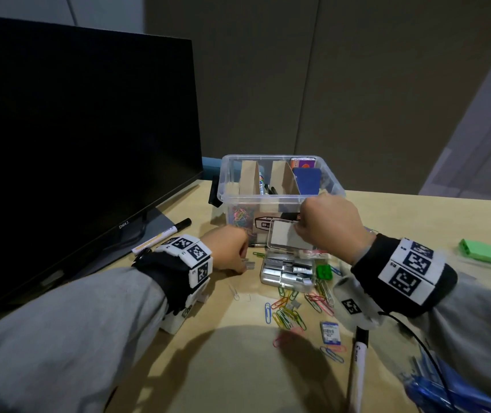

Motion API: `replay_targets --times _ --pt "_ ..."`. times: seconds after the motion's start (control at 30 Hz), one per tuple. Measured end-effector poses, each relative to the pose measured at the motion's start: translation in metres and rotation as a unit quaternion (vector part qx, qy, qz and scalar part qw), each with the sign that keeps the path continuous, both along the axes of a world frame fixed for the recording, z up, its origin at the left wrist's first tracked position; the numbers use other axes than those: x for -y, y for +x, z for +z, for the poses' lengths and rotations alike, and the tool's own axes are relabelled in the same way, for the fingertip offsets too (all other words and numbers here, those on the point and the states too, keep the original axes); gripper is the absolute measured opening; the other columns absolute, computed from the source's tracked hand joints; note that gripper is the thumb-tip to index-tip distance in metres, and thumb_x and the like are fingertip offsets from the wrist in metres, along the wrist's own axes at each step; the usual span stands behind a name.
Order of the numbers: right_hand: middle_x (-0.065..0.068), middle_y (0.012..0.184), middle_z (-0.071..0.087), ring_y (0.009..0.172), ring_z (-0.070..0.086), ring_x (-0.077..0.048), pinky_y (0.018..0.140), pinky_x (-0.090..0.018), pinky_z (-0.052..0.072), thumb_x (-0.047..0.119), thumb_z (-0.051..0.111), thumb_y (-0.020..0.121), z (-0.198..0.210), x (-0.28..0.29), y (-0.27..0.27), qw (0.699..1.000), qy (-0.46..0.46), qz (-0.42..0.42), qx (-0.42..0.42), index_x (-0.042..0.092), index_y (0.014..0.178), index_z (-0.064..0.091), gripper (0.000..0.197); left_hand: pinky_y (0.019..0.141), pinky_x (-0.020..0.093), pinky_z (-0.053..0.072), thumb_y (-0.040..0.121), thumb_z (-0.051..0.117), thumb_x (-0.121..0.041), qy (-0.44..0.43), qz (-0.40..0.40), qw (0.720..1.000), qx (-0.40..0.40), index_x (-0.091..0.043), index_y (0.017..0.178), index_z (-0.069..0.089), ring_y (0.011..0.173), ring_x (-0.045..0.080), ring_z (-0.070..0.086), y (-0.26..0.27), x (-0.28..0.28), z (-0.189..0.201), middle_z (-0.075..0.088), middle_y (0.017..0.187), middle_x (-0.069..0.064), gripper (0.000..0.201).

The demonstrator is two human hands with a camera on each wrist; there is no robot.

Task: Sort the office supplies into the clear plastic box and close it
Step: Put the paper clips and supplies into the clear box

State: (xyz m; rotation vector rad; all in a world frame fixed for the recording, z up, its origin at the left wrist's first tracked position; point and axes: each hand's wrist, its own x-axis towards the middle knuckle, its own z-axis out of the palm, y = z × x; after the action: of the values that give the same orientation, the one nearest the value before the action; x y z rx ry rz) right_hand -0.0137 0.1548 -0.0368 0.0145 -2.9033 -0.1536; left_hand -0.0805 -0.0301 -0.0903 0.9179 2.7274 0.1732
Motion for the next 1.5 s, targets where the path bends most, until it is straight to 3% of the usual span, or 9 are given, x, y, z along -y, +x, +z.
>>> replay_targets --times 0.17,0.3,0.47,0.7,0.93,1.03,1.3,1.4,1.5 --pt "0.001 0.076 0.065 0.067 0.060 -0.013 0.067 -0.027 0.054 0.022 0.059 0.092 -0.007 0.001 -0.004 0.982 -0.104 0.139 0.081 0.014 0.083 0.069 0.014 0.067 0.030 0.052 0.075 0.076 -0.023 0.040 -0.001 0.999 0.011 -0.014 0.083 0.063 0.079 0.017 0.060 -0.002 0.004 0.005 0.064 0.083 0.000 0.018" --pt "0.004 0.095 0.067 0.078 0.059 -0.006 0.072 -0.017 0.049 0.020 0.065 0.090 -0.013 -0.001 -0.004 0.960 -0.132 0.220 0.109 0.018 0.103 0.068 0.014 0.061 0.021 0.043 0.078 0.076 -0.017 0.137 0.012 0.989 0.053 -0.021 0.078 0.058 0.072 0.011 0.057 -0.002 0.003 0.016 0.060 0.078 -0.005 0.018" --pt "0.003 0.102 0.067 0.085 0.062 -0.009 0.078 -0.029 0.054 0.025 0.069 0.088 -0.022 0.003 0.000 0.948 -0.158 0.263 0.088 0.019 0.109 0.069 0.023 0.071 0.029 0.059 0.079 0.076 -0.007 0.253 0.014 0.952 0.172 -0.013 0.085 0.063 0.068 0.009 0.065 0.002 -0.003 0.029 0.066 0.075 0.000 0.016" --pt "0.003 0.084 0.069 0.073 0.063 -0.010 0.071 -0.033 0.055 0.024 0.071 0.086 -0.022 0.000 0.002 0.948 -0.188 0.240 0.085 0.016 0.093 0.071 0.010 0.067 0.024 0.056 0.079 0.071 0.005 0.327 0.029 0.910 0.251 -0.010 0.089 0.062 0.066 0.009 0.065 0.005 -0.010 0.020 0.066 0.075 0.003 0.020" --pt "0.001 0.078 0.070 0.068 0.066 -0.012 0.064 -0.026 0.056 0.019 0.074 0.084 -0.022 -0.012 0.002 0.940 -0.277 0.135 0.144 0.012 0.087 0.072 0.008 0.072 0.024 0.058 0.077 0.078 -0.002 0.345 0.011 0.891 0.295 0.001 0.102 0.067 0.079 0.014 0.070 0.004 -0.017 0.013 0.072 0.092 0.015 0.028" --pt "0.003 0.075 0.069 0.065 0.067 -0.010 0.062 -0.024 0.058 0.013 0.072 0.086 -0.022 -0.018 0.005 0.931 -0.309 0.097 0.168 0.010 0.086 0.070 0.004 0.076 0.028 0.059 0.075 0.080 -0.002 0.333 0.015 0.898 0.288 0.002 0.101 0.067 0.081 0.019 0.071 0.005 -0.021 0.010 0.073 0.092 0.017 0.029" --pt "-0.001 0.085 0.074 0.059 0.063 -0.007 0.055 -0.017 0.053 0.012 0.072 0.085 -0.021 -0.034 0.011 0.928 -0.294 0.018 0.227 0.007 0.082 0.073 0.005 0.059 0.020 0.056 0.083 0.070 0.002 0.331 0.045 0.896 0.291 0.006 0.094 0.068 0.060 0.013 0.066 0.003 -0.016 0.008 0.071 0.077 0.015 0.012" --pt "0.003 0.074 0.071 0.050 0.057 0.001 0.052 -0.015 0.046 0.018 0.073 0.085 -0.023 -0.032 0.012 0.932 -0.267 -0.001 0.245 0.016 0.076 0.072 0.009 0.059 0.022 0.056 0.083 0.071 0.001 0.322 0.043 0.906 0.272 0.003 0.092 0.069 0.059 0.012 0.065 0.002 -0.017 0.007 0.071 0.073 0.010 0.009" --pt "0.006 0.070 0.068 0.056 0.057 -0.001 0.054 -0.014 0.043 0.024 0.073 0.085 -0.024 -0.025 0.011 0.941 -0.235 -0.006 0.244 0.020 0.072 0.070 0.014 0.064 0.023 0.054 0.081 0.074 -0.003 0.301 0.029 0.927 0.221 -0.007 0.088 0.071 0.067 0.010 0.067 0.001 -0.019 0.006 0.071 0.073 0.001 0.009"
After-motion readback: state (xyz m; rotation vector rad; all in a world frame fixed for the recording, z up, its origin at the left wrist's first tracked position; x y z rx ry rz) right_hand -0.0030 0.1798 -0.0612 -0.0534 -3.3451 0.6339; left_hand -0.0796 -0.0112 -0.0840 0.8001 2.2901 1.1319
